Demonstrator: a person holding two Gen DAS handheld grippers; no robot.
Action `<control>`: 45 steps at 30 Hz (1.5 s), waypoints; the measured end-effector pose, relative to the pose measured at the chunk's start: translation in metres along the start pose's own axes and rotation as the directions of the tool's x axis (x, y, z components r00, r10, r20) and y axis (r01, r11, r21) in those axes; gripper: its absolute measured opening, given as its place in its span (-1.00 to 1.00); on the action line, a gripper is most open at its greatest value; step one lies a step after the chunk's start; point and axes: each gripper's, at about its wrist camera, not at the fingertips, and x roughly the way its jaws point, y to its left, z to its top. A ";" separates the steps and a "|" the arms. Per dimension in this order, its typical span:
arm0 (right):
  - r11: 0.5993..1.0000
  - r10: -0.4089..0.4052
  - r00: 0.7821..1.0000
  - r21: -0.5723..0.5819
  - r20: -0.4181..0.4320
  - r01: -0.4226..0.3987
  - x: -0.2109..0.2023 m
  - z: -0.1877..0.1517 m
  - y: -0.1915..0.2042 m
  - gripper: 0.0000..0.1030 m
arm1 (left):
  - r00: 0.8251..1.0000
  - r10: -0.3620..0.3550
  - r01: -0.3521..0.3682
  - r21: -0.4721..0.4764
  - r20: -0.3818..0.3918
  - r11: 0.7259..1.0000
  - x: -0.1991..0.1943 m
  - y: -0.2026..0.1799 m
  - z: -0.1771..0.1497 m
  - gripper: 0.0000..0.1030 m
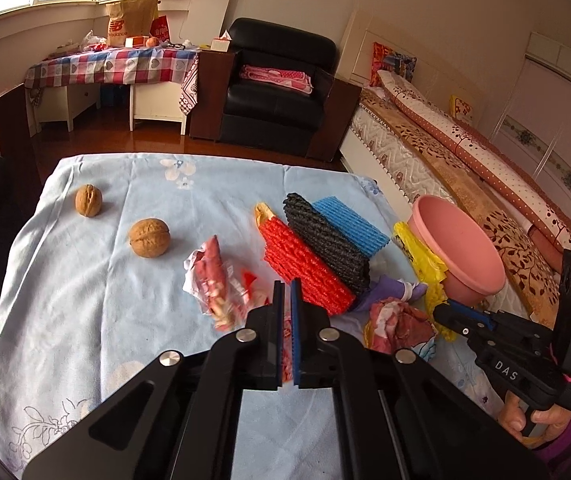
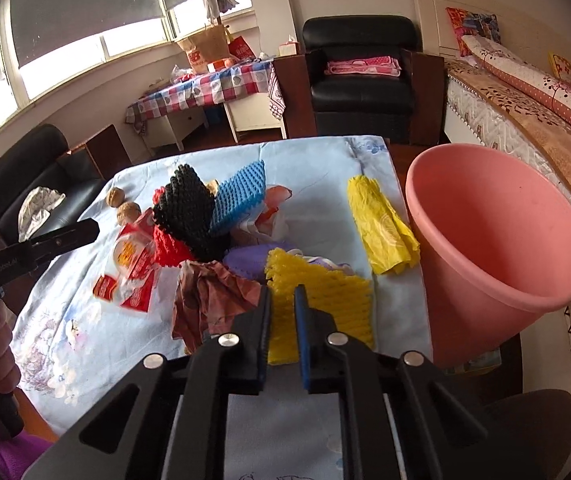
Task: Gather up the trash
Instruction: 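Close the right tool on the yellow foam net while the left tool moves toward the black foam net, then close the left tool on the black foam net while the right tool lifts the yellow net, then carry both nets over the pink bucket and open both tools to drop them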
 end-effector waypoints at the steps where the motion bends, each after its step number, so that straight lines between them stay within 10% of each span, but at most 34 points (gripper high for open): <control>1: 1.000 0.006 1.000 0.003 0.008 -0.006 -0.003 0.000 -0.001 -0.82 | 1.000 0.001 -0.001 0.005 0.001 1.000 -0.001 -0.001 0.001 -0.96; 9: 0.998 0.052 0.997 0.037 0.062 -0.055 -0.021 0.007 -0.011 -0.85 | 1.000 0.002 -0.003 0.008 0.012 1.000 -0.005 -0.006 0.009 -0.92; 12: 0.997 0.061 0.996 0.035 0.068 -0.063 -0.024 0.005 -0.010 -0.85 | 0.999 -0.028 0.028 -0.012 -0.028 1.000 0.003 -0.013 0.012 -0.36; 15: 0.998 0.056 0.995 0.030 0.081 -0.058 -0.029 0.004 -0.010 -0.85 | 0.999 -0.033 0.033 -0.004 -0.029 0.999 0.010 -0.023 0.015 -0.23; 27: 0.995 0.069 0.989 0.059 0.129 -0.077 -0.045 0.005 -0.021 -0.84 | 0.995 0.068 -0.064 0.044 -0.073 0.997 0.054 -0.052 0.025 -0.23; 31: 0.994 0.072 0.987 0.073 0.140 -0.083 -0.048 0.006 -0.026 -0.84 | 0.993 0.084 -0.081 0.049 -0.081 0.996 0.058 -0.049 0.023 -0.70; 45: 0.976 0.099 0.973 0.168 0.207 -0.135 -0.070 0.018 -0.065 -0.84 | 0.994 0.041 -0.046 0.040 0.105 0.998 0.006 -0.055 0.051 -0.84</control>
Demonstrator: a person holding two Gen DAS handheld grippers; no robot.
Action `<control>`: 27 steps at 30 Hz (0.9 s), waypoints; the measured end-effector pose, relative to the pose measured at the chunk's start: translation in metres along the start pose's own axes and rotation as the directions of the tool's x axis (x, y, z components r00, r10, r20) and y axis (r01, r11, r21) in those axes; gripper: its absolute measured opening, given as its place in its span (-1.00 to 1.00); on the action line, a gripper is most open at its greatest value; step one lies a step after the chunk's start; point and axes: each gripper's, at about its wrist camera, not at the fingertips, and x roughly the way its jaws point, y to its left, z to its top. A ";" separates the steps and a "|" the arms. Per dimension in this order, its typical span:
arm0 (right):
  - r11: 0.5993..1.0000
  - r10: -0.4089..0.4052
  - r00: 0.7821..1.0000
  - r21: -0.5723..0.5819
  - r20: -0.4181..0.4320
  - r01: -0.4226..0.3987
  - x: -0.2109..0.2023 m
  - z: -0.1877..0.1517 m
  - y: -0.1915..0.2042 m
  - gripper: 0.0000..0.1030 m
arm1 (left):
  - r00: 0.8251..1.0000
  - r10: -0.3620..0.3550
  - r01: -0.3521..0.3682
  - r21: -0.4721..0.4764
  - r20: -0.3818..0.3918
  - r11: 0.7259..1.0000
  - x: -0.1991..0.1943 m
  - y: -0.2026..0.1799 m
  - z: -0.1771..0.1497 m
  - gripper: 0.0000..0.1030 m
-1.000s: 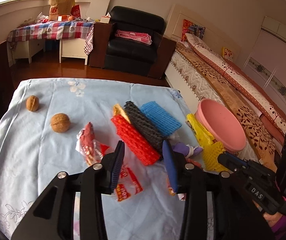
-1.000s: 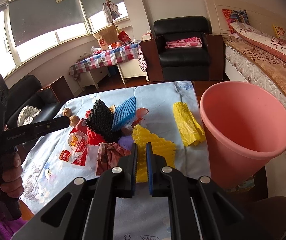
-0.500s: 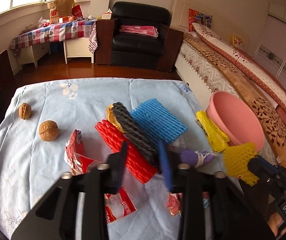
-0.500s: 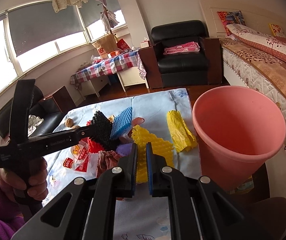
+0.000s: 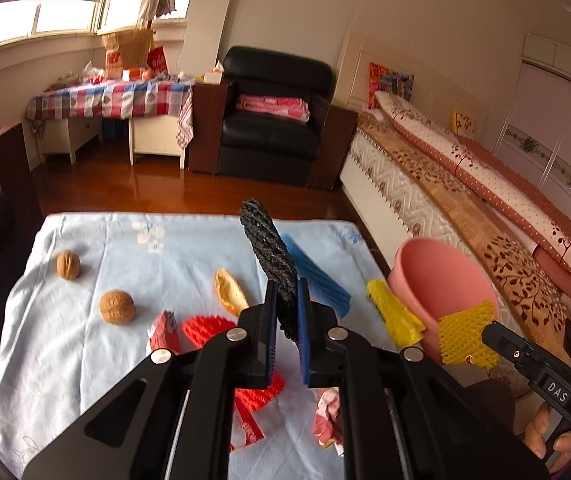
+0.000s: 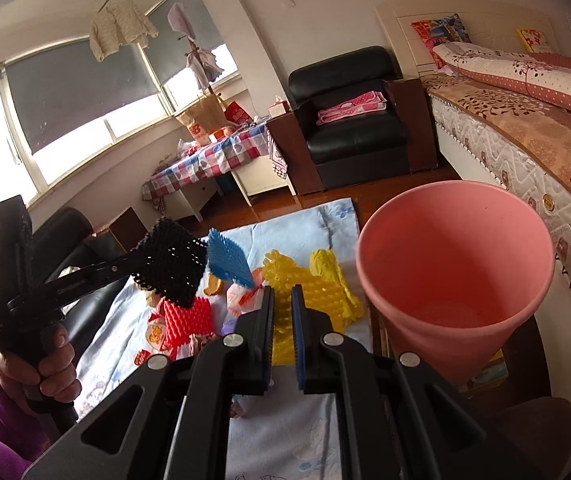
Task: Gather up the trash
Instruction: 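Carry both nets over the pink bucket and open both tools to drop them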
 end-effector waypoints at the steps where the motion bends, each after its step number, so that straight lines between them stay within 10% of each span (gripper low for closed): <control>1: 1.000 0.003 1.000 0.009 0.007 -0.003 -0.002 0.003 -0.003 -0.84 | 1.000 -0.006 0.006 0.005 0.014 1.000 -0.004 -0.002 0.003 -0.84; 27: 0.963 -0.142 0.987 0.239 0.071 0.122 -0.006 0.029 -0.121 -0.82 | 0.956 -0.266 0.287 0.214 -0.121 0.934 0.092 -0.170 0.001 -0.84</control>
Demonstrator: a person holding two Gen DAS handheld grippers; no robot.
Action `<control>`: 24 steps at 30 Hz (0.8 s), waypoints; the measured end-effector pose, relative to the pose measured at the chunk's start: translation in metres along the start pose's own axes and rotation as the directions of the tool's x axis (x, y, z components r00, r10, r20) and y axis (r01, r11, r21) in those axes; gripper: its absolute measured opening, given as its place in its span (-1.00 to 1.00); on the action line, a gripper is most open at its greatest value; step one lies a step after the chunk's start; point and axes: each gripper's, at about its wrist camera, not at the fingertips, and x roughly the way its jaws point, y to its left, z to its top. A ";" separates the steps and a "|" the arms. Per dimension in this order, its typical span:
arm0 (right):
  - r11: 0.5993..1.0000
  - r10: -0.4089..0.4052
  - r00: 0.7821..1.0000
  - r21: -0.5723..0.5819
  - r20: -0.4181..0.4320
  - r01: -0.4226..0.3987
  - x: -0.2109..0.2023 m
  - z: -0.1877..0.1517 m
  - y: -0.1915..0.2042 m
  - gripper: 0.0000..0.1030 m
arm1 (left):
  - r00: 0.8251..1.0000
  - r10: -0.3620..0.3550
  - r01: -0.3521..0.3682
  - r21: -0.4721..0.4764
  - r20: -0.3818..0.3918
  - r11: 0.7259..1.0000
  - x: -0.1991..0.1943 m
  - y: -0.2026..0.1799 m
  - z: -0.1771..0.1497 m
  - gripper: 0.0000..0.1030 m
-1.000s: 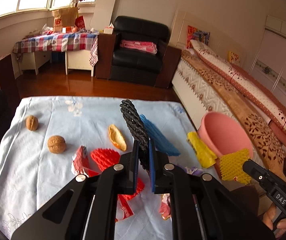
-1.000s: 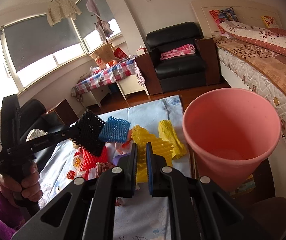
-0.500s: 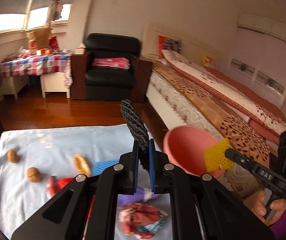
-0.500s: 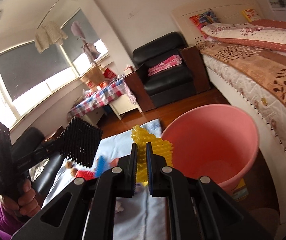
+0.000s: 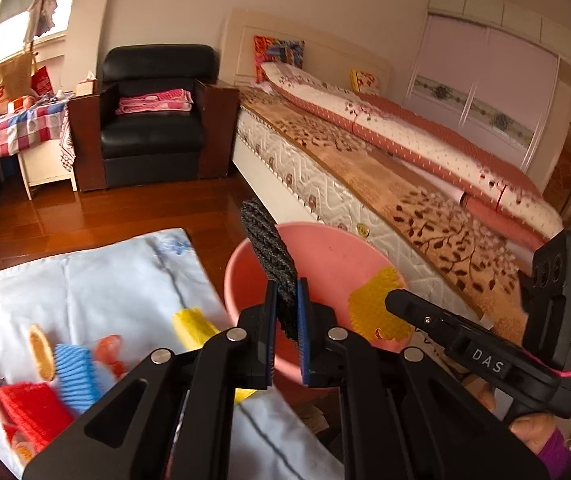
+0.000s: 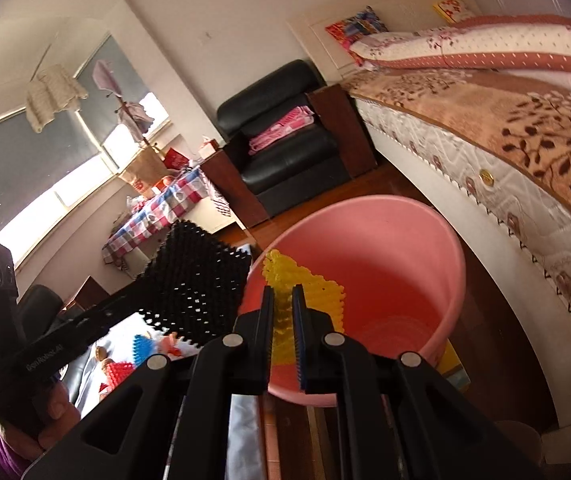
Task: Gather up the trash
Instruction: 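Carry both nets over the pink bucket and open both tools to drop them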
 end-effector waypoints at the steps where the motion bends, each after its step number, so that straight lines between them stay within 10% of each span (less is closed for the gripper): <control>1: 1.000 -0.007 1.000 0.005 -0.004 0.007 0.003 -0.001 -0.003 -0.82 | 1.000 -0.005 0.005 0.005 -0.012 1.000 0.007 -0.004 0.000 -0.84; 10: 0.998 -0.046 0.999 0.040 -0.010 0.047 0.011 -0.003 -0.021 -0.80 | 0.997 -0.027 0.028 0.018 -0.068 0.999 0.032 -0.012 -0.012 -0.83; 16: 0.996 -0.076 0.997 0.046 -0.013 0.076 0.013 -0.005 -0.025 -0.51 | 0.997 -0.035 0.035 0.004 -0.075 0.999 0.032 -0.010 -0.014 -0.32; 24: 0.995 -0.092 0.996 0.043 -0.003 0.092 0.005 -0.007 -0.024 -0.36 | 0.998 -0.041 0.040 -0.015 -0.052 0.999 0.018 -0.003 -0.010 -0.29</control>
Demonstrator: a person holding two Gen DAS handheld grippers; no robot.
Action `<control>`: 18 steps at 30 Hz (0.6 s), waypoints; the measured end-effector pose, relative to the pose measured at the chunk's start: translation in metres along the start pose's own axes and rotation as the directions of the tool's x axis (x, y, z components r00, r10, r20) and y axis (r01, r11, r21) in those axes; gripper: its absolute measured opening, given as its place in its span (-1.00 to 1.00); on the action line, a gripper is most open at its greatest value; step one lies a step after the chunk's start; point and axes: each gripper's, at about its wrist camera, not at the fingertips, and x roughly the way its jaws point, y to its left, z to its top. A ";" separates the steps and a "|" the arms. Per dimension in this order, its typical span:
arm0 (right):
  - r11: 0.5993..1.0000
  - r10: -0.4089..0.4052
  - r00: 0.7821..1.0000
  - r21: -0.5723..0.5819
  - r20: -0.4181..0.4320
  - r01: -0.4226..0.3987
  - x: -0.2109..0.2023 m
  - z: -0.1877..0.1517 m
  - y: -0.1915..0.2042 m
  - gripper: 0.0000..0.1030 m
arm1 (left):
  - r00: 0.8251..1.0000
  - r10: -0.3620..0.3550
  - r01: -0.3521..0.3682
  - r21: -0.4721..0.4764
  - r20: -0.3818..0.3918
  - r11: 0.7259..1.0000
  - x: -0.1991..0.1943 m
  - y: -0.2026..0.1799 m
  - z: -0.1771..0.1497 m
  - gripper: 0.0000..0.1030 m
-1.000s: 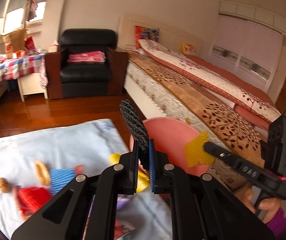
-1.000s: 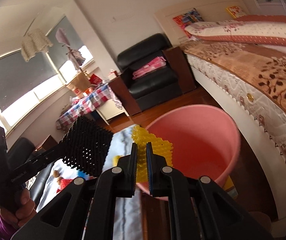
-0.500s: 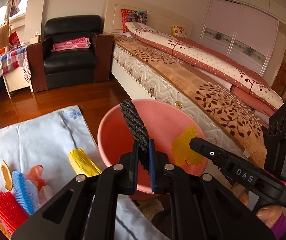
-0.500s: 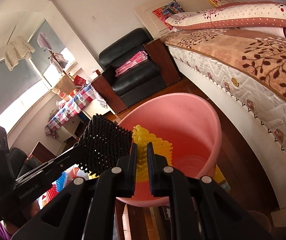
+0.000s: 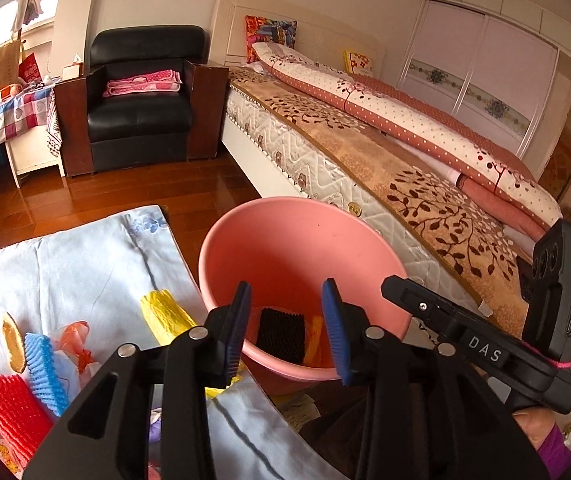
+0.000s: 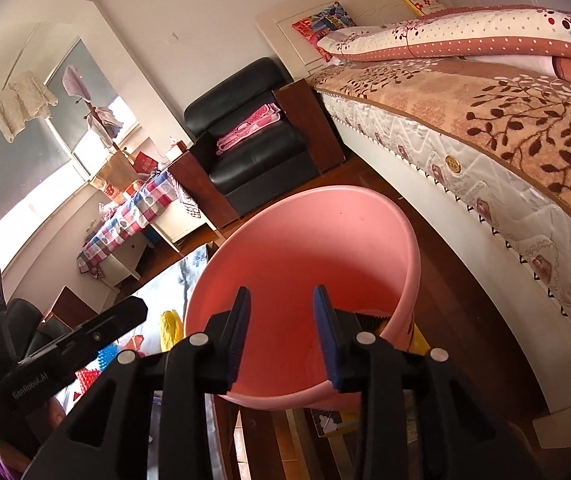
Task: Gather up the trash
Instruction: 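Carry both nets over the pink bucket and open both tools to drop them, then move the left tool to the red foam net while the right tool reaches the blue foam net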
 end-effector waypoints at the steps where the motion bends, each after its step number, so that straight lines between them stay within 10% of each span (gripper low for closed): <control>1: 1.000 0.000 1.000 -0.002 0.000 0.000 -0.001 0.000 0.002 -0.36 | 1.000 0.002 -0.002 -0.001 0.005 1.000 -0.003 0.001 0.000 -0.29; 18: 0.993 0.056 0.998 -0.103 -0.034 -0.059 -0.022 -0.026 0.060 -0.24 | 0.985 0.130 -0.122 -0.074 0.114 0.990 -0.083 0.050 -0.003 -0.29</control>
